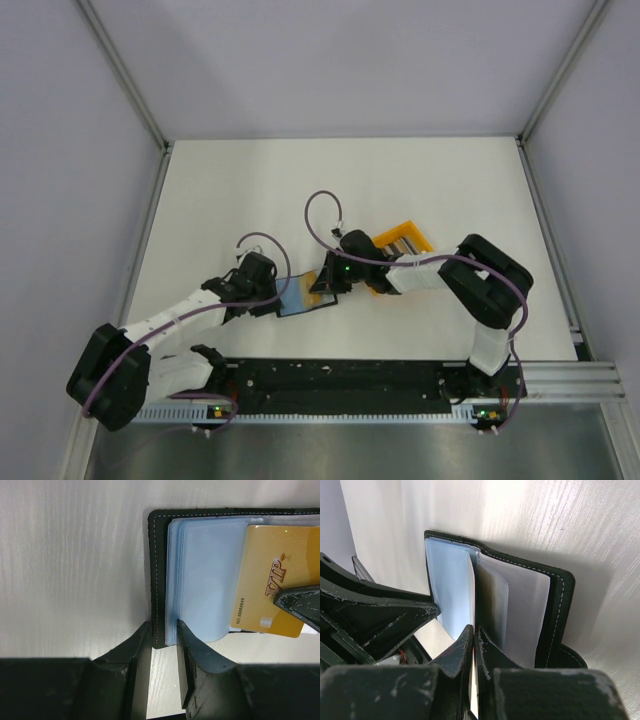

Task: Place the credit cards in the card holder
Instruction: Insert the credit card into the card holder.

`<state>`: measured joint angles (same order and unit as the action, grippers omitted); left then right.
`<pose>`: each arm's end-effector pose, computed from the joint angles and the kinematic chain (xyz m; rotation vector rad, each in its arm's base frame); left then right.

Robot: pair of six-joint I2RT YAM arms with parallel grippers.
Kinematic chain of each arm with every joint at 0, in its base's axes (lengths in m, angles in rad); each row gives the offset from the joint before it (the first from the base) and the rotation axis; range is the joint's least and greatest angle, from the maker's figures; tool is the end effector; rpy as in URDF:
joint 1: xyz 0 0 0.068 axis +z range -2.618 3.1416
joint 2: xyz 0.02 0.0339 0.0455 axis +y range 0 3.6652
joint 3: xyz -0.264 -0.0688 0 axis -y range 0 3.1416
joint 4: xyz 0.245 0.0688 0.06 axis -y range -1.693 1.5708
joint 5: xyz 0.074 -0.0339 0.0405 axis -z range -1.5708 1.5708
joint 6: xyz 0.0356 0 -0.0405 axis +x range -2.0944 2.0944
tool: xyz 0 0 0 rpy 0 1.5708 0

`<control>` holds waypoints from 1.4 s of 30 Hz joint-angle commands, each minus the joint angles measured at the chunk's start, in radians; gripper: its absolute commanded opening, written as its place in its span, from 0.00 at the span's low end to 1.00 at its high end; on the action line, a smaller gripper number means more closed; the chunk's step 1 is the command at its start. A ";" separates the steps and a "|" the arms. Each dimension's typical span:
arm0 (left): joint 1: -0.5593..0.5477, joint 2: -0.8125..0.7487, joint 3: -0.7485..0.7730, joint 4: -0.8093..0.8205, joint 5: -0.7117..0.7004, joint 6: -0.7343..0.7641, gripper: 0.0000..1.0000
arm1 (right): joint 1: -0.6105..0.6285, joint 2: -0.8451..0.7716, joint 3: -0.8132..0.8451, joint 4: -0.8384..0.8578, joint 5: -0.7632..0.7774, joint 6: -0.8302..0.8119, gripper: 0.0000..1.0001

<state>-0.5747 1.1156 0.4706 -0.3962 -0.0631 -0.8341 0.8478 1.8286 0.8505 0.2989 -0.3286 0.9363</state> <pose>0.1616 -0.1020 0.1567 -0.3679 2.6440 -0.4045 0.2281 0.2758 0.1314 -0.0892 2.5606 1.2159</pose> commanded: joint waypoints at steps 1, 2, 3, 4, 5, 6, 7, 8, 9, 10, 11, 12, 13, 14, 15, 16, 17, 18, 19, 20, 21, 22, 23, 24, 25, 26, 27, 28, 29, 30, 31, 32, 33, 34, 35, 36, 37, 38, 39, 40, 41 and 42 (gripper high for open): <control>0.001 0.010 0.010 0.005 0.019 0.010 0.30 | 0.005 0.026 -0.019 -0.006 -0.009 0.009 0.00; 0.004 0.009 0.011 0.007 0.019 0.010 0.29 | 0.008 0.026 -0.022 -0.007 -0.009 0.015 0.00; 0.003 0.010 0.011 0.005 0.017 0.007 0.29 | 0.013 0.026 -0.025 0.000 -0.012 0.019 0.00; 0.001 0.010 0.011 0.005 0.019 0.009 0.29 | 0.017 0.029 -0.031 0.009 -0.015 0.027 0.00; 0.004 0.009 0.011 0.007 0.019 0.007 0.29 | 0.025 0.031 -0.036 0.017 -0.013 0.032 0.00; 0.003 0.010 0.013 0.007 0.019 0.007 0.29 | 0.027 0.026 -0.036 0.020 -0.012 0.029 0.00; 0.003 0.010 0.013 0.007 0.019 0.006 0.28 | 0.028 0.029 -0.033 0.019 -0.012 0.026 0.00; 0.001 0.010 0.013 0.007 0.019 0.004 0.28 | 0.030 0.032 -0.030 0.017 -0.013 0.022 0.00; 0.001 0.010 0.013 0.007 0.019 0.006 0.28 | 0.028 0.034 -0.024 0.014 -0.018 0.018 0.00; 0.001 0.010 0.013 0.007 0.019 0.004 0.28 | 0.028 0.032 -0.021 0.011 -0.020 0.015 0.00; 0.003 0.010 0.011 0.007 0.020 0.006 0.28 | 0.028 0.034 -0.021 0.016 -0.023 0.013 0.00; 0.003 0.010 0.011 0.007 0.020 0.007 0.27 | 0.030 0.034 -0.018 0.020 -0.026 0.013 0.00; 0.003 0.010 0.010 0.005 0.019 0.009 0.27 | 0.030 0.035 -0.010 0.019 -0.024 0.004 0.00; 0.003 0.010 0.008 0.007 0.019 0.009 0.27 | 0.028 0.037 0.001 0.011 -0.021 -0.005 0.00; 0.003 0.010 0.007 0.007 0.019 0.009 0.27 | 0.025 0.040 0.010 0.002 -0.020 -0.017 0.00; 0.003 0.010 0.007 0.007 0.019 0.009 0.26 | 0.022 0.038 0.019 -0.003 -0.013 -0.028 0.00; 0.003 0.010 0.005 0.007 0.020 0.010 0.26 | 0.014 0.038 0.022 0.002 -0.013 -0.037 0.00; 0.001 0.010 0.007 0.007 0.020 0.012 0.25 | 0.010 0.037 0.027 0.003 -0.010 -0.045 0.00; 0.003 0.010 0.007 0.005 0.020 0.013 0.25 | 0.001 0.035 0.030 0.003 -0.001 -0.054 0.00; 0.003 0.010 0.007 0.003 0.020 0.015 0.25 | -0.004 0.032 0.035 0.003 0.002 -0.069 0.00; 0.003 0.009 0.007 0.002 0.020 0.020 0.25 | -0.007 0.031 0.039 -0.003 0.009 -0.079 0.00; 0.003 0.009 0.008 0.000 0.019 0.020 0.24 | -0.009 0.031 0.047 -0.012 0.017 -0.094 0.00; 0.003 0.009 0.008 0.000 0.019 0.020 0.24 | -0.009 0.031 0.053 -0.017 0.020 -0.105 0.00; 0.001 0.010 0.008 0.000 0.019 0.021 0.24 | -0.009 0.035 0.056 -0.012 0.014 -0.105 0.00; 0.003 0.010 0.010 -0.001 0.019 0.021 0.24 | -0.007 0.041 0.058 -0.011 0.005 -0.099 0.00; 0.003 0.010 0.010 0.002 0.019 0.021 0.24 | -0.006 0.046 0.055 -0.006 -0.003 -0.085 0.00; 0.003 0.010 0.008 0.002 0.020 0.020 0.24 | -0.006 0.054 0.048 0.003 -0.006 -0.070 0.00; 0.001 0.009 0.010 0.005 0.022 0.018 0.24 | -0.003 0.057 0.036 0.018 -0.004 -0.053 0.00; 0.003 0.010 0.008 0.005 0.022 0.017 0.24 | 0.002 0.058 0.024 0.029 -0.004 -0.036 0.00; 0.003 0.010 0.008 0.007 0.022 0.016 0.24 | 0.005 0.063 0.012 0.034 -0.006 -0.019 0.00; 0.003 0.010 0.008 0.005 0.023 0.015 0.24 | 0.007 0.067 0.006 0.032 -0.009 -0.007 0.00; 0.003 0.010 0.008 0.008 0.023 0.015 0.24 | 0.011 0.070 -0.004 0.034 -0.010 0.004 0.00; 0.003 0.010 0.007 0.008 0.023 0.013 0.24 | 0.017 0.074 -0.013 0.046 -0.018 0.016 0.00; 0.001 0.010 0.005 0.010 0.025 0.013 0.24 | 0.023 0.078 -0.024 0.064 -0.027 0.030 0.00; 0.001 0.010 0.003 0.013 0.026 0.010 0.24 | 0.027 0.083 -0.030 0.074 -0.035 0.047 0.00; 0.001 0.010 0.002 0.014 0.026 0.010 0.24 | 0.033 0.087 -0.036 0.078 -0.039 0.058 0.00; 0.003 0.010 0.002 0.013 0.028 0.009 0.24 | 0.040 0.090 -0.042 0.085 -0.043 0.062 0.00; 0.004 0.010 0.002 0.014 0.028 0.010 0.24 | 0.043 0.092 -0.047 0.089 -0.043 0.067 0.00; 0.003 0.010 0.002 0.014 0.028 0.007 0.24 | 0.046 0.087 -0.050 0.092 -0.037 0.073 0.00; 0.003 0.009 0.002 0.013 0.028 0.004 0.24 | 0.050 0.086 -0.053 0.095 -0.033 0.079 0.00; 0.003 0.010 0.002 0.014 0.029 0.004 0.24 | 0.050 0.084 -0.051 0.092 -0.033 0.081 0.00; 0.003 0.010 0.000 0.014 0.031 0.003 0.24 | 0.054 0.080 -0.051 0.085 -0.027 0.079 0.00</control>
<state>-0.5709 1.1156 0.4709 -0.3992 -0.0589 -0.8307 0.8627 1.8835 0.8242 0.4213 -0.3611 1.0046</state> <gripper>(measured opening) 0.244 0.006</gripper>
